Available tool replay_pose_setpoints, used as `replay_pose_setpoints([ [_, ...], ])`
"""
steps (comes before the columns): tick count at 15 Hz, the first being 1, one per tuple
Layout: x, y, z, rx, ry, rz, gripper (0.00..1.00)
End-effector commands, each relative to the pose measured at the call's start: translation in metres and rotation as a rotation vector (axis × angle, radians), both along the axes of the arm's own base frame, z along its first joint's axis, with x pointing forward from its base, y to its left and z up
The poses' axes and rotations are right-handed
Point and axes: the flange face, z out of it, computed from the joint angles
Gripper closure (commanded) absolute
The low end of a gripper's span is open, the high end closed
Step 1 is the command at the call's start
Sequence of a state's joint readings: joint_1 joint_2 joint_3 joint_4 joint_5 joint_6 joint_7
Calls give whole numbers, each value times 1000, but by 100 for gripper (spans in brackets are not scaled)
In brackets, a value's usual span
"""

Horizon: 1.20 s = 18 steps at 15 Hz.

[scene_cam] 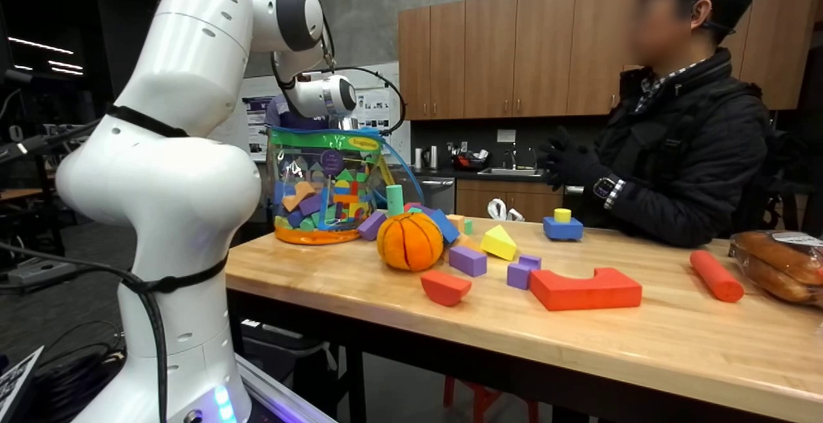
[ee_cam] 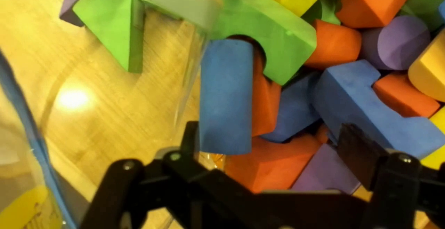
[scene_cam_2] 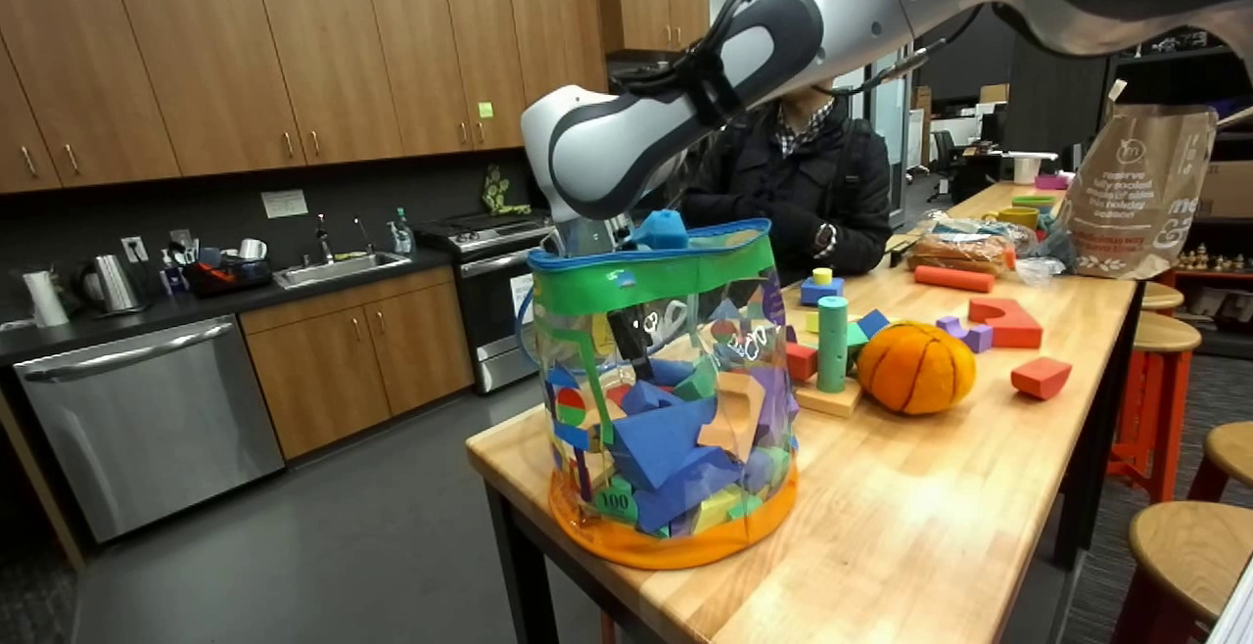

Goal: Move two blocks from the bag to the table

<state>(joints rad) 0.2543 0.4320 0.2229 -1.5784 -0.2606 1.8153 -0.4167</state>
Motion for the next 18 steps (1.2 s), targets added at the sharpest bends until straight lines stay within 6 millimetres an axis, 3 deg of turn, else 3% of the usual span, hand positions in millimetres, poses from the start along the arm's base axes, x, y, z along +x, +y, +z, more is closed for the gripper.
replay_pose_setpoints([
  [1, 3, 8, -7, -67, 22, -3, 0],
  [11, 5, 12, -17, -86, 78, 11, 0],
  [13, 4, 15, -6, -58, 57, 22, 0],
  [18, 3, 12, -10, -71, 66, 3, 0],
])
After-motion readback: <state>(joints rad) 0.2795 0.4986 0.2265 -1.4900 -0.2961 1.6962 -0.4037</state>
